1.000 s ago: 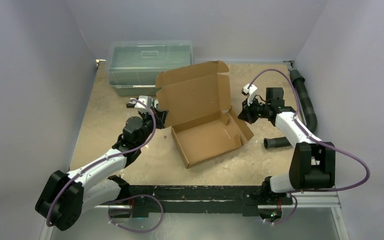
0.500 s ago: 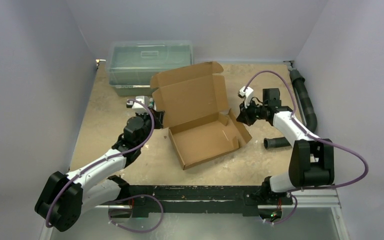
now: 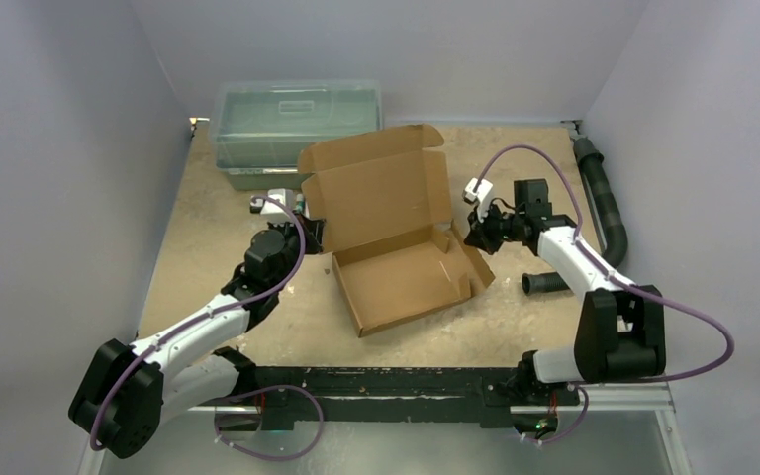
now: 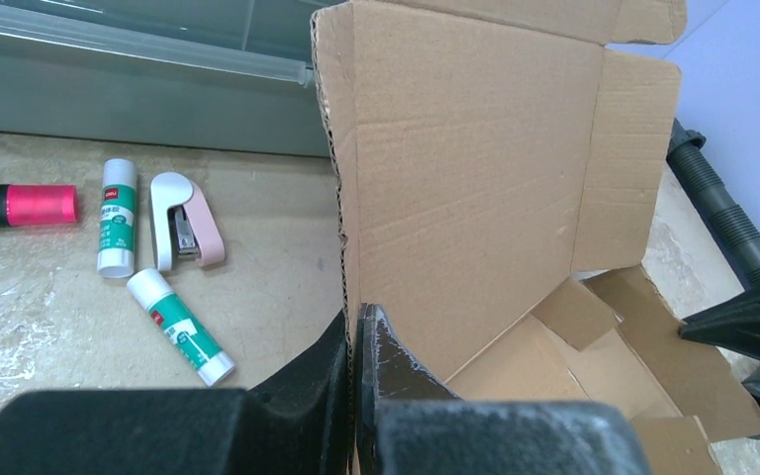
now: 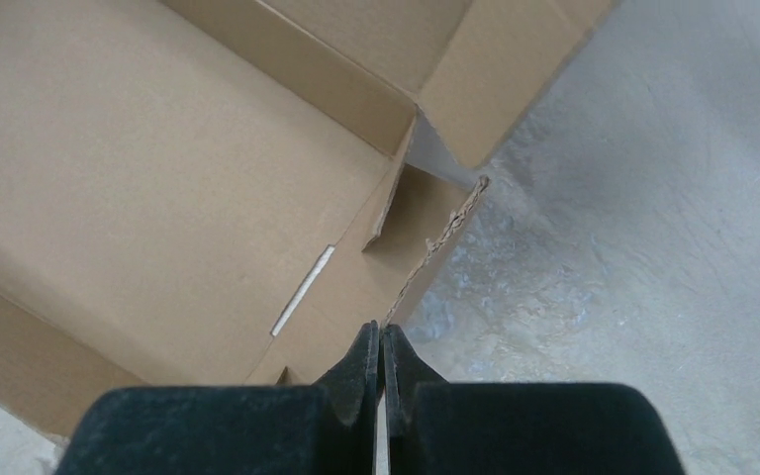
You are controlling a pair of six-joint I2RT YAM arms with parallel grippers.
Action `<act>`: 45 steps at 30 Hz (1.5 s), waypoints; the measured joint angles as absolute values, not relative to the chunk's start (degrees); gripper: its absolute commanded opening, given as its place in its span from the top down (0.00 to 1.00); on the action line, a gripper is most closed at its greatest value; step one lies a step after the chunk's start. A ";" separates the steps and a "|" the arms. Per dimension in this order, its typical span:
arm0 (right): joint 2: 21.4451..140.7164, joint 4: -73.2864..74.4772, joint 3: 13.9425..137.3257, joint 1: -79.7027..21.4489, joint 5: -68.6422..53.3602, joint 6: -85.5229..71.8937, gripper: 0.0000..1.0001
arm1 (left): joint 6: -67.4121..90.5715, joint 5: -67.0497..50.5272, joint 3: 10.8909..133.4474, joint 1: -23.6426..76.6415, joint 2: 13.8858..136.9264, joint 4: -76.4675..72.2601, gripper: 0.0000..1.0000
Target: Fold the paper box
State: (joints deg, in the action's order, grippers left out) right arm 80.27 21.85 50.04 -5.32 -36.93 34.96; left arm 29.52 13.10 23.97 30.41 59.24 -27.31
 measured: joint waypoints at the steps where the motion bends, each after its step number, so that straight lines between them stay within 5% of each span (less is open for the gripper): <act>1: 79.59 21.82 49.84 -5.78 -36.93 35.35 1.00 | 29.52 13.10 24.14 30.41 59.27 -27.18 1.00; 45: 75.26 26.02 47.20 -13.50 -32.23 48.10 1.00 | 28.84 15.20 29.17 30.89 59.55 -18.55 1.00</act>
